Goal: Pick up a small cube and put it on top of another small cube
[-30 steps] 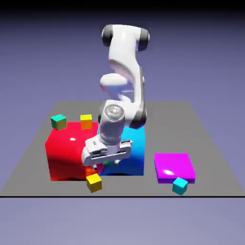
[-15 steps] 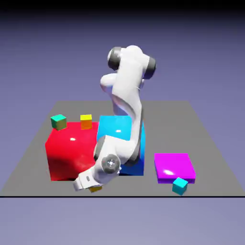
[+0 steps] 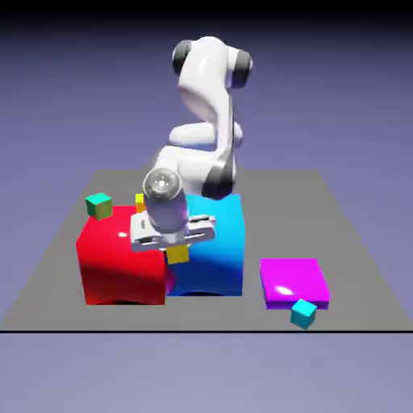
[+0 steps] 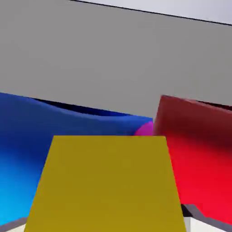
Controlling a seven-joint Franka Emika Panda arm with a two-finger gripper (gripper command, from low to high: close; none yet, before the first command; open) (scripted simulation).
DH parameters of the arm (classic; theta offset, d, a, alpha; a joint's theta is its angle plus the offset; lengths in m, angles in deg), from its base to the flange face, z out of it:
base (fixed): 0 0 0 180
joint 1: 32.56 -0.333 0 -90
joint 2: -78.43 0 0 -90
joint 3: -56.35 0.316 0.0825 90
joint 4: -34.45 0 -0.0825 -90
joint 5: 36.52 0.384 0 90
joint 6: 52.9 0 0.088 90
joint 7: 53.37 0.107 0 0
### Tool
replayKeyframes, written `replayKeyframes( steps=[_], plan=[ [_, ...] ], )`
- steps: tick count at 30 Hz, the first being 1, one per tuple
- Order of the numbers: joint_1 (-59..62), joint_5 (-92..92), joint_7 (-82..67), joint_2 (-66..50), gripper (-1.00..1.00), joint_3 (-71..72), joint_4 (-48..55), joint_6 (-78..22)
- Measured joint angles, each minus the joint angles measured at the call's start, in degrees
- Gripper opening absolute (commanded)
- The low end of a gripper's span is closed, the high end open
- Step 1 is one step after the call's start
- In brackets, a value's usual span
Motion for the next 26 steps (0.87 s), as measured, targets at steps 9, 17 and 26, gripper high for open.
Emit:
replayKeyframes(
  steps=[9, 17, 26],
  plan=[
    [10.9, -5.2, 9.9, 18.2, -1.00, 1.8, -7.8, -12.2],
    [15.7, -12.7, 11.8, 22.2, -1.00, 3.0, -18.3, -7.1],
    [15.3, -12.0, 11.1, 20.8, 1.00, 3.3, -10.8, -13.2]
  ],
)
